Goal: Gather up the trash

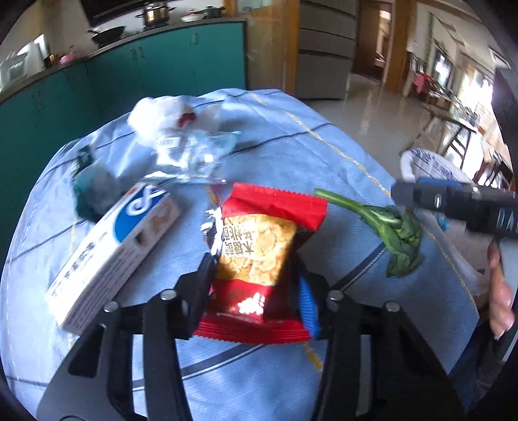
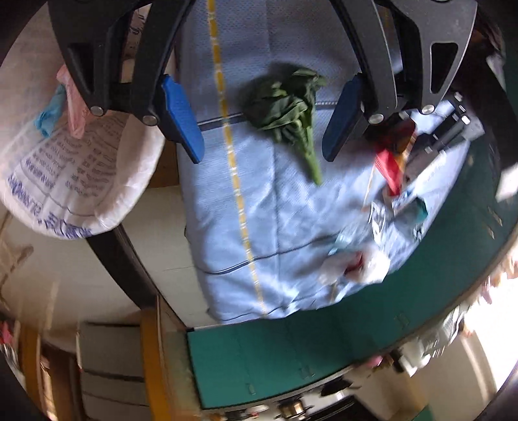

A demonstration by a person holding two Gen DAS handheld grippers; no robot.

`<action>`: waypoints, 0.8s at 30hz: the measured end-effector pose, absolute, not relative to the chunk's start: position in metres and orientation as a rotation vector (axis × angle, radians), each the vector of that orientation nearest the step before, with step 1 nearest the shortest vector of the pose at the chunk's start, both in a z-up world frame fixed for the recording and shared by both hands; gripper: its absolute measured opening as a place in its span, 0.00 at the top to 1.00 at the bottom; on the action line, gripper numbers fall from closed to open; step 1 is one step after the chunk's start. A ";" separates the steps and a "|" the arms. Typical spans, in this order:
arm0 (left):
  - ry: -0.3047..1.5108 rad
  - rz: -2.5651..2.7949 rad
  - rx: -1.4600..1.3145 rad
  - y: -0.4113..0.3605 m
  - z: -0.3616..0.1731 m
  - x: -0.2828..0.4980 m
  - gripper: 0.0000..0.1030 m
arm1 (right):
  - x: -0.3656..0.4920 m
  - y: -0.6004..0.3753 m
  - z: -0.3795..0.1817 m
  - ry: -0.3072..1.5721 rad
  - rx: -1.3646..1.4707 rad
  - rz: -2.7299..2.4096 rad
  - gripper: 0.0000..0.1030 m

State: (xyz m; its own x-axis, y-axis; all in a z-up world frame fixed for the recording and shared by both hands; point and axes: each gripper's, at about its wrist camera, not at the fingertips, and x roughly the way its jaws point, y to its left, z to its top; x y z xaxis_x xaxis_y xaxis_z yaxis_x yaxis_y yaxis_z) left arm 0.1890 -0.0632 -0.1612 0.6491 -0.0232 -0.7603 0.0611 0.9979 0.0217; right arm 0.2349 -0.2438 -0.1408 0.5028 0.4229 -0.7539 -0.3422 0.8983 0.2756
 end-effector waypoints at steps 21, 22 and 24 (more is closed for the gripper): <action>0.778 0.036 0.019 -0.046 -0.135 0.140 0.59 | 0.209 -0.182 -0.156 0.881 -0.264 0.458 0.78; 0.779 0.033 0.020 -0.047 -0.135 0.139 0.59 | 0.209 -0.182 -0.155 0.873 -0.265 0.455 0.78; 0.778 0.032 0.021 -0.049 -0.134 0.139 0.59 | 0.208 -0.184 -0.152 0.852 -0.262 0.451 0.79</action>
